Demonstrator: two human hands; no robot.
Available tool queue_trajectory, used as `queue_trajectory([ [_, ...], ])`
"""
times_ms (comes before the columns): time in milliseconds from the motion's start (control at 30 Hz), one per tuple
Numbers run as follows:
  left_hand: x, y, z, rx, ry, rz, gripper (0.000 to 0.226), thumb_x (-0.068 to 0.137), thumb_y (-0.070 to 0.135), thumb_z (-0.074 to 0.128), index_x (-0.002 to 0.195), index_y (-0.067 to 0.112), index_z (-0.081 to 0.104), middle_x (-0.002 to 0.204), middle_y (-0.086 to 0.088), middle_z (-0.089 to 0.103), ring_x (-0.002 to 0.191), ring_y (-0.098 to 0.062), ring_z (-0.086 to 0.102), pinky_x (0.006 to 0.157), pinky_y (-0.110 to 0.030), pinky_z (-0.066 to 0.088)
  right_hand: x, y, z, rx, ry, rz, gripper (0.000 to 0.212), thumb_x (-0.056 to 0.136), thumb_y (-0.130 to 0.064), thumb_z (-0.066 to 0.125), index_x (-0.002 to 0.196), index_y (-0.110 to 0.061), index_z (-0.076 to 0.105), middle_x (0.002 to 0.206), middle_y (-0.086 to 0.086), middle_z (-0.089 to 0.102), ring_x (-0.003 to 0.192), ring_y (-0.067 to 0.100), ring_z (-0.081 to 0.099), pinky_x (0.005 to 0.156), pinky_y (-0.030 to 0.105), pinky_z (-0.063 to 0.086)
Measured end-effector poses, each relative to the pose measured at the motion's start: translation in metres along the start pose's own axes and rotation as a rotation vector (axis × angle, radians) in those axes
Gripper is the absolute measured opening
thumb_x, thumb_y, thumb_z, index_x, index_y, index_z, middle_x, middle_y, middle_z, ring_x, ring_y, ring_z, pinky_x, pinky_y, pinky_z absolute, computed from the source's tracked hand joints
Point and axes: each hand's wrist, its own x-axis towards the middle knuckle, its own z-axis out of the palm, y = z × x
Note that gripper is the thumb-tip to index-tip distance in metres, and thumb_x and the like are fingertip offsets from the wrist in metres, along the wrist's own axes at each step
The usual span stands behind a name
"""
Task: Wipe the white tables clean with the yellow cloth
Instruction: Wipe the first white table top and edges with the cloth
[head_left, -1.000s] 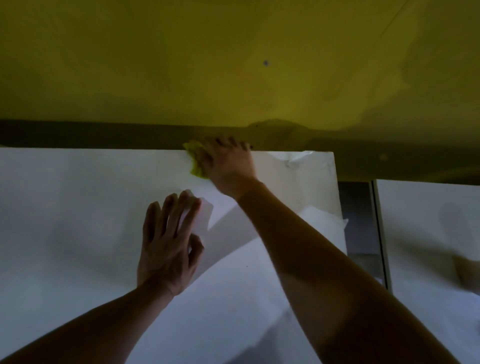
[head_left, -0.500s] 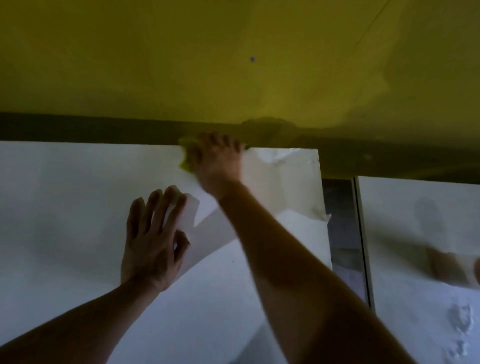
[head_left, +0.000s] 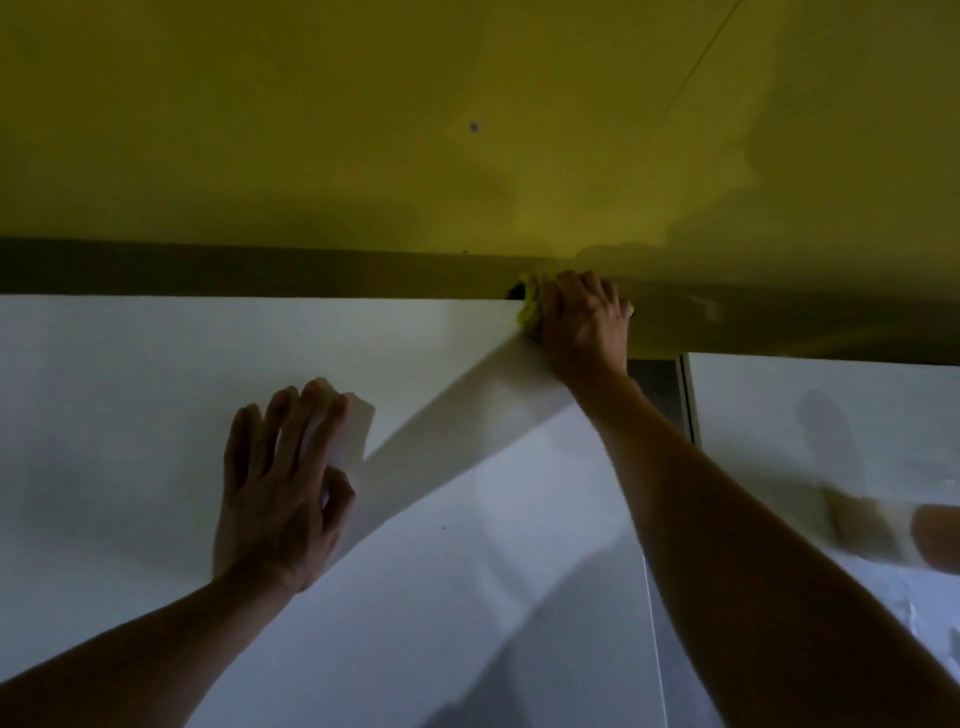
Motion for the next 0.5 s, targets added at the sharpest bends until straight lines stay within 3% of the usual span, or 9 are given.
queue_trajectory([
  [100, 0.000, 0.002, -0.002, -0.015, 0.001, -0.001, 0.070, 0.097, 0.035, 0.033, 0.164, 0.017, 0.026, 0.172, -0.012, 0.020, 0.158, -0.038, 0.016, 0.127, -0.061, 0.013, -0.010, -0.041, 0.017, -0.036, 0.019, 0.086, 0.041, 0.102, -0.044, 0.032, 0.108, -0.017, 0.061, 0.115, 0.007, 0.060, 0.111, 0.028, 0.050, 0.100, 0.041, 0.033],
  [167, 0.000, 0.002, -0.001, -0.018, 0.005, -0.005, 0.070, 0.097, 0.035, 0.035, 0.164, 0.017, 0.027, 0.171, -0.012, 0.021, 0.158, -0.037, 0.017, 0.127, -0.061, 0.013, -0.024, -0.081, 0.033, -0.094, -0.066, -0.049, 0.040, 0.101, -0.049, 0.035, 0.117, -0.024, 0.062, 0.123, 0.004, 0.059, 0.120, 0.028, 0.047, 0.107, 0.042, 0.031],
  [300, 0.000, 0.000, 0.002, 0.022, -0.002, -0.012, 0.071, 0.096, 0.037, 0.034, 0.164, 0.018, 0.025, 0.171, -0.011, 0.021, 0.158, -0.038, 0.018, 0.127, -0.061, 0.013, -0.052, -0.153, 0.055, 0.081, -0.060, -0.282, 0.049, 0.097, -0.057, 0.043, 0.134, -0.028, 0.058, 0.129, 0.003, 0.058, 0.131, 0.027, 0.043, 0.120, 0.047, 0.019],
  [433, -0.001, -0.003, 0.006, 0.034, 0.014, -0.002, 0.071, 0.096, 0.038, 0.033, 0.164, 0.019, 0.025, 0.171, -0.011, 0.022, 0.157, -0.038, 0.019, 0.127, -0.059, 0.012, -0.052, -0.135, 0.049, 0.121, -0.073, -0.384, 0.048, 0.096, -0.043, 0.053, 0.142, -0.027, 0.054, 0.134, 0.003, 0.056, 0.135, 0.026, 0.043, 0.118, 0.046, 0.024],
  [500, -0.002, -0.002, 0.007, 0.027, 0.029, 0.010, 0.071, 0.095, 0.036, 0.034, 0.163, 0.019, 0.028, 0.171, -0.011, 0.023, 0.157, -0.038, 0.020, 0.127, -0.059, 0.012, -0.053, -0.108, 0.039, 0.145, -0.027, -0.323, 0.047, 0.095, -0.031, 0.056, 0.141, -0.021, 0.056, 0.136, 0.008, 0.056, 0.134, 0.030, 0.044, 0.113, 0.046, 0.031],
])
